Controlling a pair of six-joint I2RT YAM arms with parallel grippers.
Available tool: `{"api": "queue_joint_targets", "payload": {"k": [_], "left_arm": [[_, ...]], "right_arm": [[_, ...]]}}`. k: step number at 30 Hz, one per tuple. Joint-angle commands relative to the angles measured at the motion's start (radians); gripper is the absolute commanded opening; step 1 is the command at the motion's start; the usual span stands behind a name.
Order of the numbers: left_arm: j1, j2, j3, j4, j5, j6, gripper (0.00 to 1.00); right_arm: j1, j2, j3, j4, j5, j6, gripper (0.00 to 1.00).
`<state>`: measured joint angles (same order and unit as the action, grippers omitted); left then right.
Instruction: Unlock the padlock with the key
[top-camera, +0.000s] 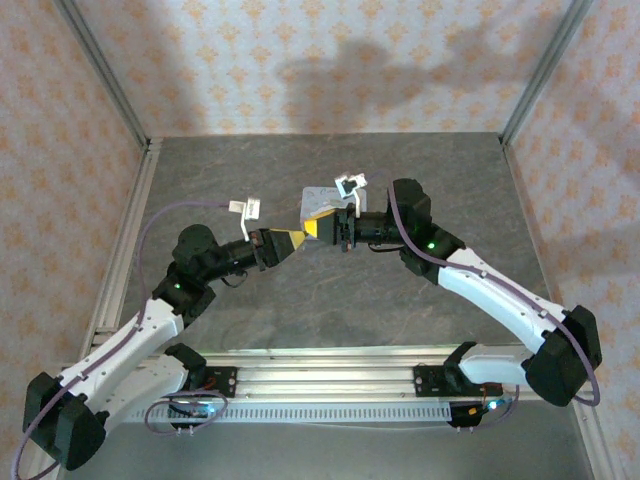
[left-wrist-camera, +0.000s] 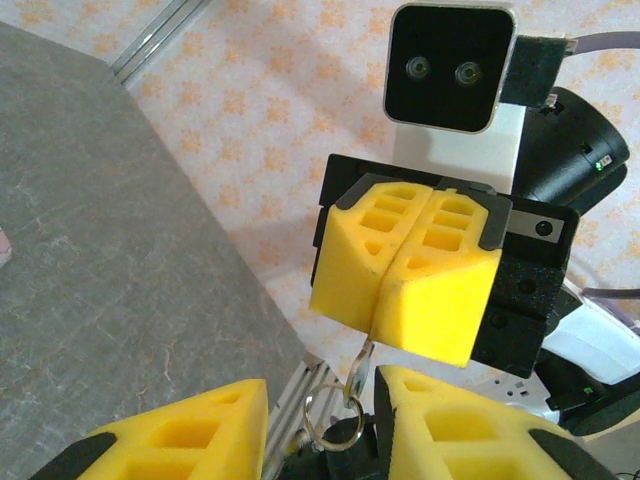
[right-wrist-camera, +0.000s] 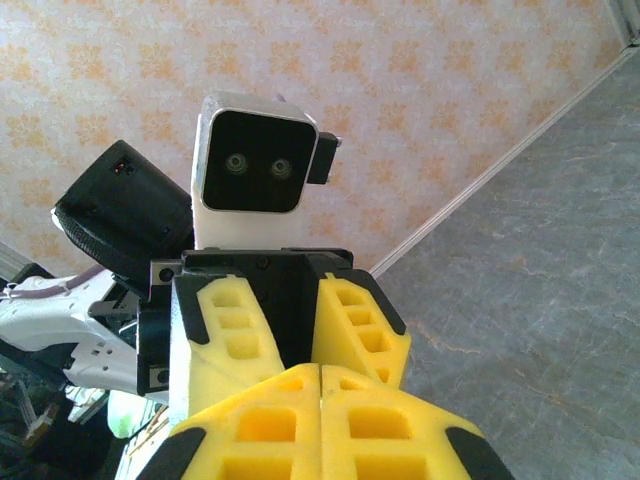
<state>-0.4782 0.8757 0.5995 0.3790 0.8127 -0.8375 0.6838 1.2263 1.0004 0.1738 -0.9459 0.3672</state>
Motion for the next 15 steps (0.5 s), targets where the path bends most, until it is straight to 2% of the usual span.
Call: {"api": "queue_joint_targets", "payload": {"k": [1,9,12,15], "left_arm": [[-0.013,0.003,0.029,0.029,0.029,0.011,0.35],[-0.017,0.011,0.038,0.029,0.031,0.016,0.34],[-0.018,0.017,0.045,0.029,0.034,0.018,0.29],[-0.017,0.019,0.048,0.028,0.034,0.022,0.16]], "right_arm": [[-0.003,-0.017,-0.008,0.055,0.009,0.004,0.00],[-0.003,-0.013,-0.009,0.058,0.004,0.006,0.00],[-0.003,-0.012,-0.008,0.059,0.002,0.006,0.00],[-0.003,-0.011,-0.009,0.062,0.001,0.007,0.00]]}}
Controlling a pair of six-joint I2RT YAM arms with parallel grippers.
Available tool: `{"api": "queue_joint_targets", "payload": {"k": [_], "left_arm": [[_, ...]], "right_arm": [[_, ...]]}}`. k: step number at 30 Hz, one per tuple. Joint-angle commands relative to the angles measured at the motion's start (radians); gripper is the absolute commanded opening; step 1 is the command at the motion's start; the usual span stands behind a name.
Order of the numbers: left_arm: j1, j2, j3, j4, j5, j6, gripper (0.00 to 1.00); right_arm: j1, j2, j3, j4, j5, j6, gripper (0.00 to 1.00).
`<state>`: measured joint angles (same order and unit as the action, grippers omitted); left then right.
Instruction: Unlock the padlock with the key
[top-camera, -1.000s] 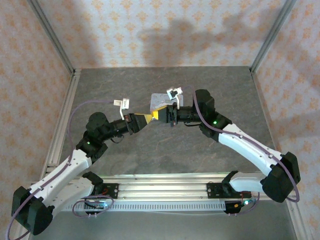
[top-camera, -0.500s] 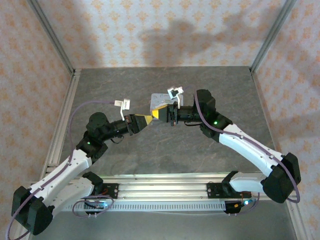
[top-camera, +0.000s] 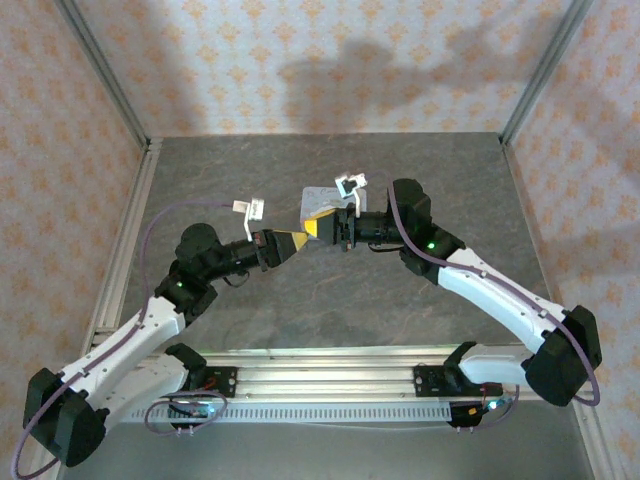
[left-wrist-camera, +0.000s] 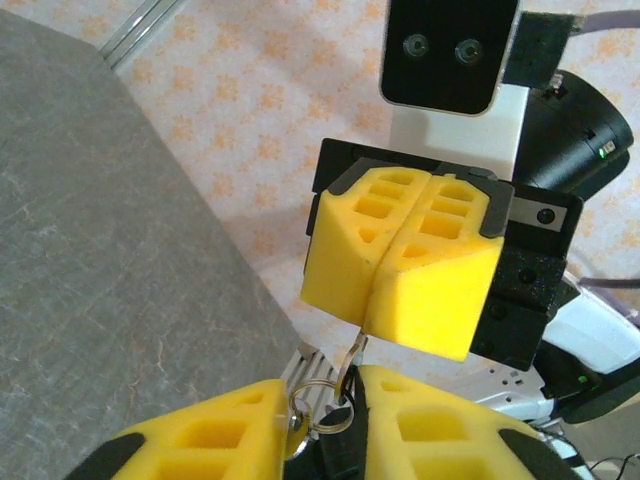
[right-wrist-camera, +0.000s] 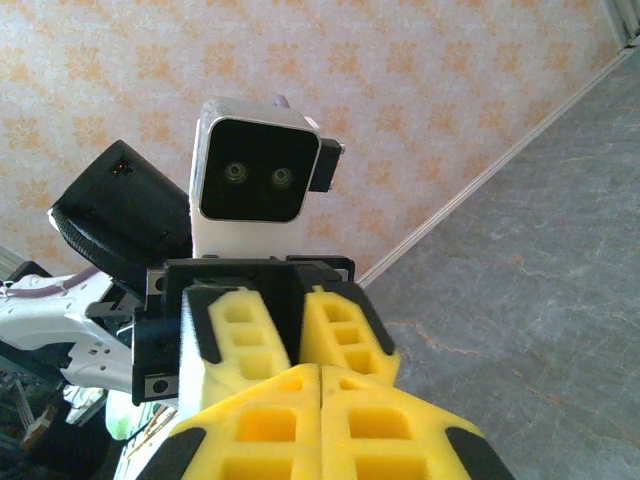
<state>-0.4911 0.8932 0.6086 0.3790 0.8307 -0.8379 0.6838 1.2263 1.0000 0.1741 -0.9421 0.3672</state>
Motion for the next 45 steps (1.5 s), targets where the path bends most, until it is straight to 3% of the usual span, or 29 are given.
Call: {"api": "queue_joint_targets", "payload": {"k": [1,4,12,14,16,18,20,26,31,36,45], "left_arm": [[-0.005,0.002,0.039,0.024,0.015,0.024,0.11],[-0.006,-0.003,0.039,0.012,0.009,0.034,0.01],[-0.006,-0.056,0.009,-0.066,-0.033,0.088,0.00],[-0.005,-0.074,-0.001,-0.107,-0.053,0.104,0.00],[-0.006,-0.097,-0.017,-0.160,-0.080,0.126,0.00],[-0.005,-0.117,-0.033,-0.210,-0.108,0.146,0.00],[-0.005,-0.134,-0.047,-0.275,-0.140,0.173,0.00],[-0.005,-0.145,-0.094,-0.379,-0.230,0.218,0.00],[-0.006,-0.124,-0.124,-0.426,-0.318,0.234,0.00],[-0.004,-0.087,-0.144,-0.402,-0.333,0.235,0.00],[-0.002,-0.049,-0.144,-0.390,-0.347,0.263,0.00]], "right_arm": [[-0.003,-0.011,-0.011,0.062,-0.003,0.010,0.00],[-0.003,-0.010,-0.013,0.062,-0.003,0.010,0.00],[-0.003,-0.005,-0.011,0.028,0.029,0.010,0.01],[-0.003,-0.008,-0.006,0.001,0.059,0.005,0.12],[-0.004,-0.013,-0.002,-0.042,0.112,0.000,0.31],[-0.007,-0.021,0.005,-0.091,0.165,-0.009,0.39],[-0.012,-0.031,0.003,-0.131,0.215,-0.009,0.44],[-0.014,-0.023,-0.007,-0.318,0.532,-0.005,0.52],[0.036,0.070,-0.046,-0.399,0.756,0.012,0.62],[0.095,0.231,-0.002,-0.450,0.947,0.018,0.62],[0.095,0.502,0.116,-0.419,1.035,0.040,0.57]]}}
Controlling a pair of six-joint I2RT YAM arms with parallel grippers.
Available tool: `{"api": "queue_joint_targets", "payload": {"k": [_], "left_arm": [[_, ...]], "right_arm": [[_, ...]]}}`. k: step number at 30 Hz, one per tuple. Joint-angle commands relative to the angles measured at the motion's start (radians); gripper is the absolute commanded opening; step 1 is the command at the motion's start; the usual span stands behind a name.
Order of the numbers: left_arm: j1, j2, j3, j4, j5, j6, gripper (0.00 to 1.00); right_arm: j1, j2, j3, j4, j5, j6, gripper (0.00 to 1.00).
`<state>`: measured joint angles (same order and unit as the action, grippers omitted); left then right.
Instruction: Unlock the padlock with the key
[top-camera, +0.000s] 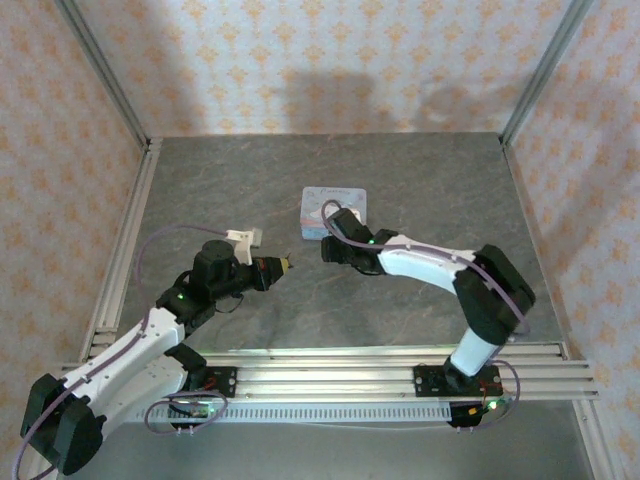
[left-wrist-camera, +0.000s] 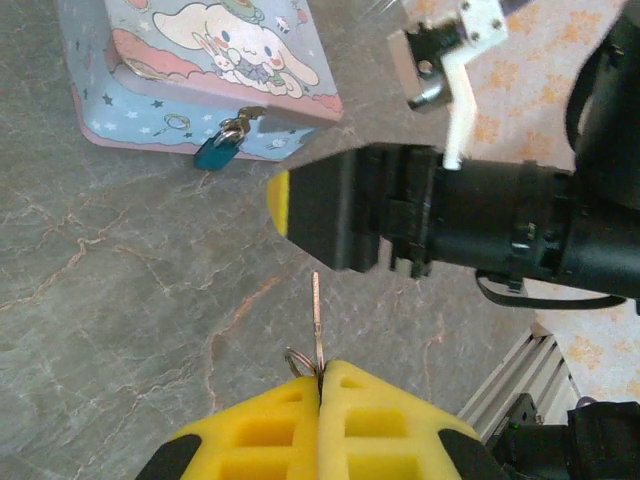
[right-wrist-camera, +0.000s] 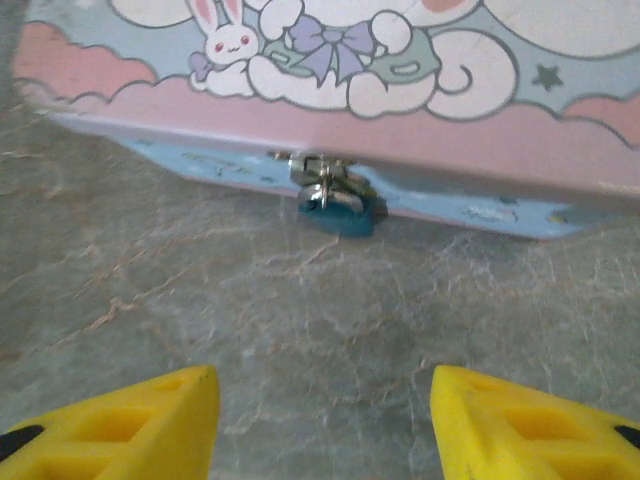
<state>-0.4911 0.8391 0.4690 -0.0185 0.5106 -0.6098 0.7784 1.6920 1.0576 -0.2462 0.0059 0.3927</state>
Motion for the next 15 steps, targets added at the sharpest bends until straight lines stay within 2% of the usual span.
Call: {"api": "queue_joint_targets", "payload": {"k": [1,10,15], "left_arm": [[0.000,0.009,-0.004,0.009,-0.027,0.037,0.00],[0.009,0.056,0.065,-0.092,-0.029,0.136,0.00],[0.010,0.075,0.076,-0.092,-0.012,0.146,0.00]], "right_arm": [[0.001,0.058,0.070,0.005,0.093,0.017,0.57],[0.001,0.181,0.142,0.008,0.160,0.062,0.53],[-0.002,0.216,0.159,0.021,0.191,0.110,0.51]]}}
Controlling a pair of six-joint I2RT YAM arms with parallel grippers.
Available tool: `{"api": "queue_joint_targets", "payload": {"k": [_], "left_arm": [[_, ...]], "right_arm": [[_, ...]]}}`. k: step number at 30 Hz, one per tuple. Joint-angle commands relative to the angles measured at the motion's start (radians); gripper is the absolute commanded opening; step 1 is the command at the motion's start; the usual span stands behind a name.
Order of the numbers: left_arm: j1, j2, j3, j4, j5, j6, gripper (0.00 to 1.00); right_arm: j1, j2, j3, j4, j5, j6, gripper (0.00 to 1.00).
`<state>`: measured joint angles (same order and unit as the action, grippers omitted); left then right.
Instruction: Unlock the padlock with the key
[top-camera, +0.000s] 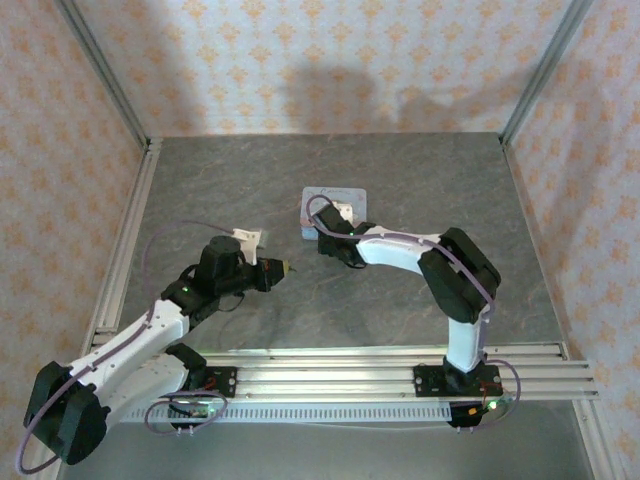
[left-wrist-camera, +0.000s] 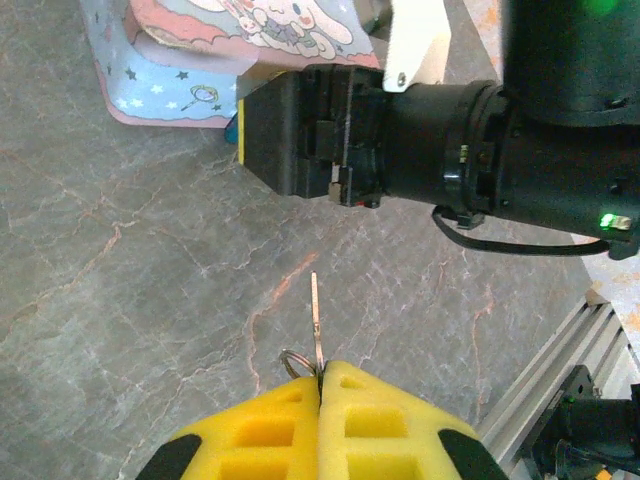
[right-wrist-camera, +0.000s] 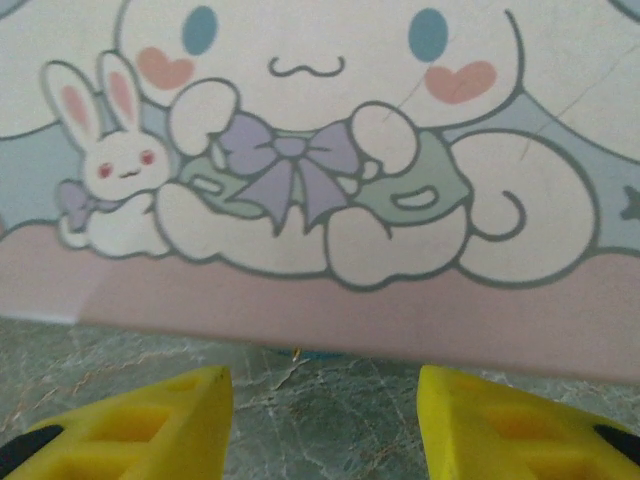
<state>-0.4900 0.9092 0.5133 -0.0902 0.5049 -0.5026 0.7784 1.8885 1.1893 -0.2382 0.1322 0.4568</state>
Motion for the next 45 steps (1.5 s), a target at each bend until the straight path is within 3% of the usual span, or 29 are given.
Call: {"api": "queue_joint_targets", "payload": {"k": [1,22,32,36,45], "left_arm": [[0.009,0.006,0.031,-0.021,-0.006,0.039,0.00],[0.011,0.013,-0.001,-0.026,0.021,0.064,0.00],[0.010,-0.011,-0.020,-0.040,0.018,0.081,0.00],[0.010,-0.037,-0.051,-0.011,0.019,0.081,0.00],[0.010,-0.072,-0.094,0.019,0.013,0.122,0.00]], "right_arm": [[-0.002,0.023,0.027,0.023,0.072,0.054,0.51],[-0.002,0.118,0.085,0.077,0.107,0.045,0.42],[-0.006,0.147,0.104,0.094,0.114,0.002,0.28],[-0.005,0.120,0.082,0.139,0.104,-0.037,0.18],[-0.015,0.037,0.050,0.133,-0.022,-0.073,0.05]]}}
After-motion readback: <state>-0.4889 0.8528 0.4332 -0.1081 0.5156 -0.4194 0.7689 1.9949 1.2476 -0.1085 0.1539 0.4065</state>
